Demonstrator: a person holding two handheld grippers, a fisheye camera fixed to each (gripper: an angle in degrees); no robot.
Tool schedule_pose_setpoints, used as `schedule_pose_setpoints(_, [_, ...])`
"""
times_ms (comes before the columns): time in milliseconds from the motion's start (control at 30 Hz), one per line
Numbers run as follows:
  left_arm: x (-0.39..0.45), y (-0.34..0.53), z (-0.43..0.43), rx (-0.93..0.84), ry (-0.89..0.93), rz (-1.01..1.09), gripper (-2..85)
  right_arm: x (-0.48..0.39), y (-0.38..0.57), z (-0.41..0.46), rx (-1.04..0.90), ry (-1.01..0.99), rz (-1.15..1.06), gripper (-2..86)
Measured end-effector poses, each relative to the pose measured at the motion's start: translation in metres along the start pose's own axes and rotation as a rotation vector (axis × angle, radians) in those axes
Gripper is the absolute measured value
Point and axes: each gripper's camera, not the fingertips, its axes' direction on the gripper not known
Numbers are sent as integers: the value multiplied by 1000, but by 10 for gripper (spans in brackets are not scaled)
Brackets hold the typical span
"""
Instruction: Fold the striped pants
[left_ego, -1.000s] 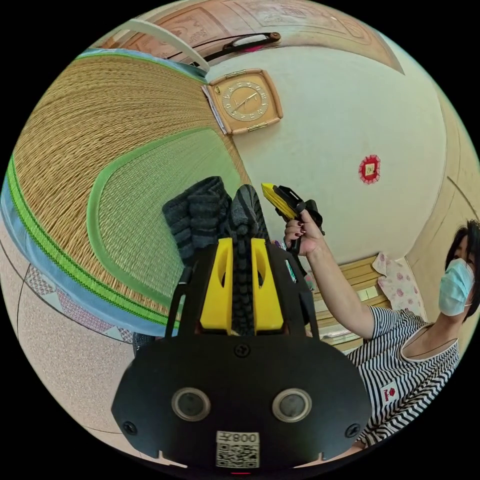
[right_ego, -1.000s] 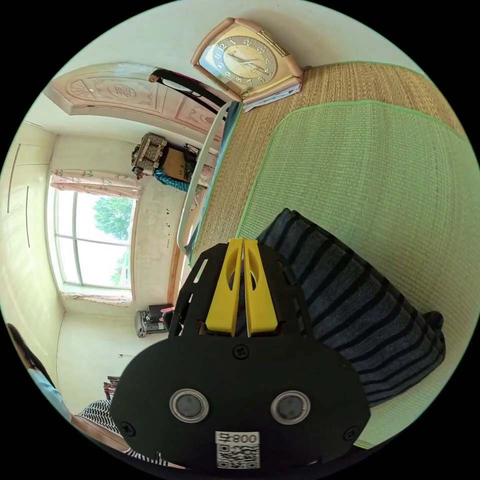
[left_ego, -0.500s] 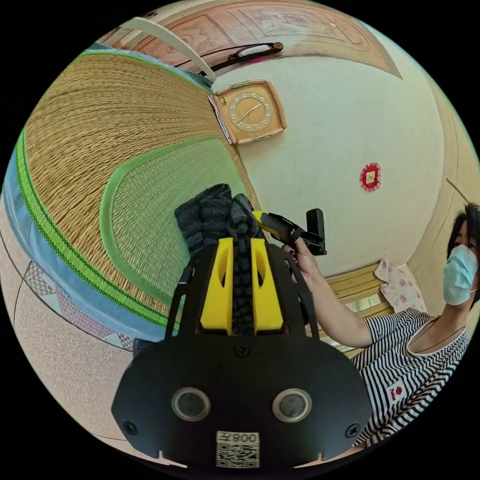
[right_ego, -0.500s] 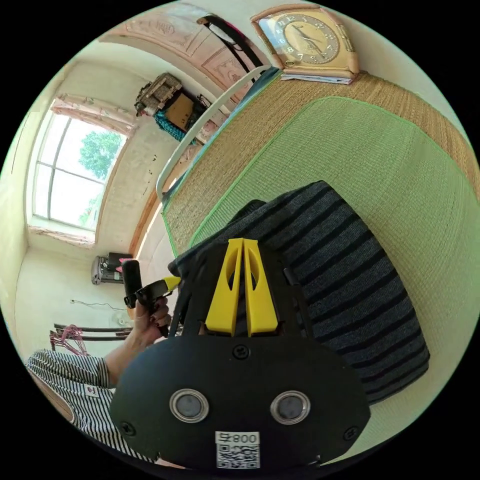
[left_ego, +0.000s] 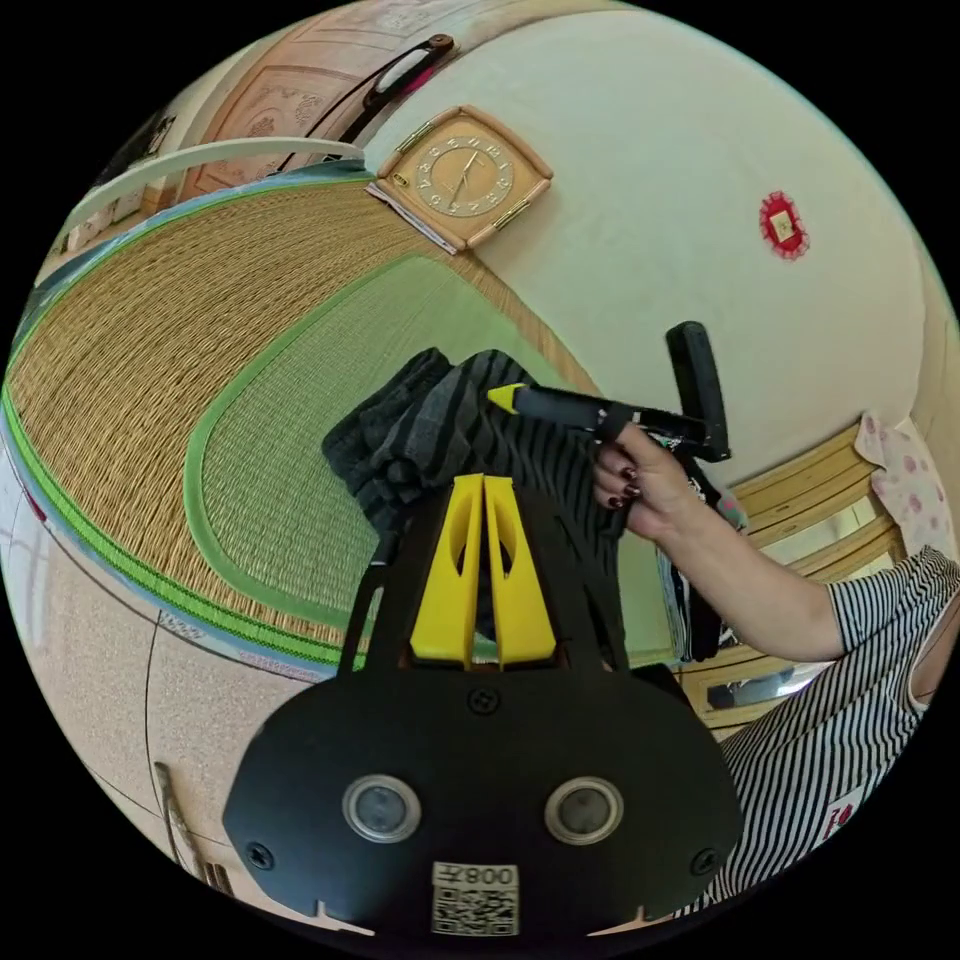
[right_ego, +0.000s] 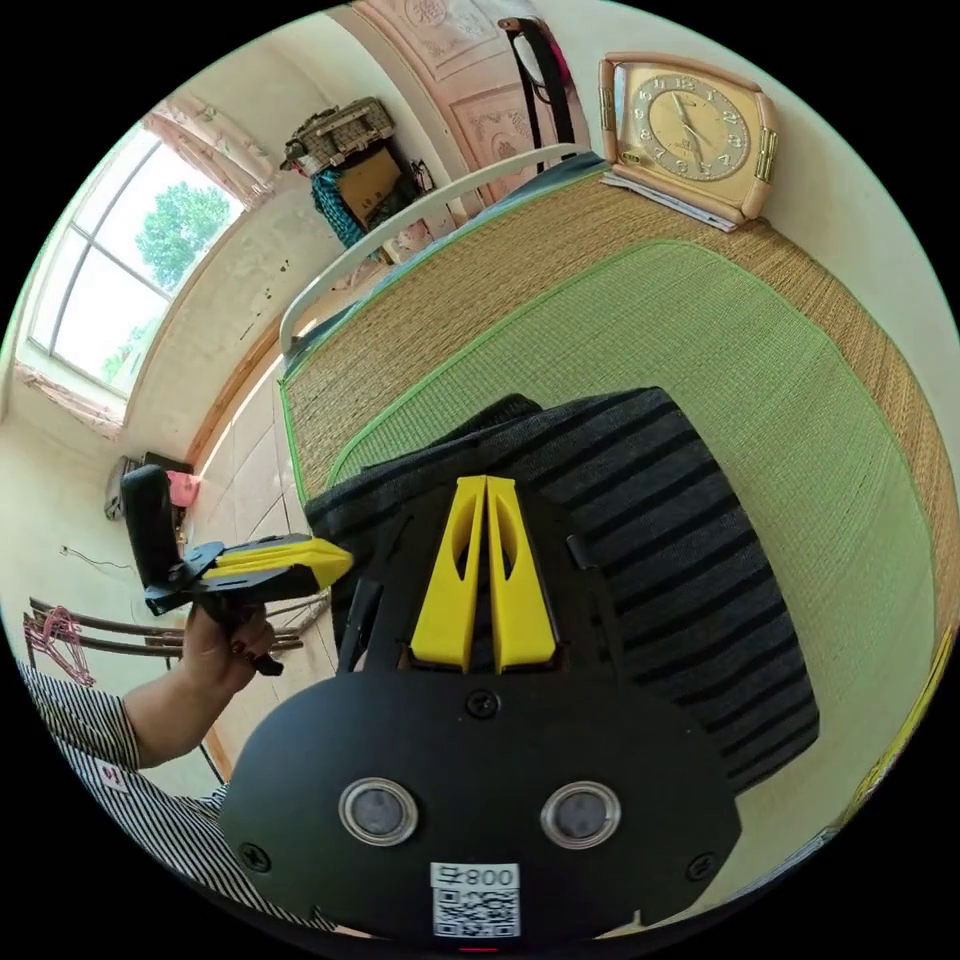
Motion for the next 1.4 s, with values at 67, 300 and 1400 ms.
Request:
schedule_pose_setpoints(67, [-4,7,12,-15,-26,-34,0,11,2,-16,79,6,47,1])
schedule_pose_setpoints(300, [-4,28,28,33,3,-91,-1,70,-21,15,-28,-39,238,0])
schedule_pose_setpoints(1400, [108,81,98,-134,120,-11,12,101,296,-7,-35,-385,298,0])
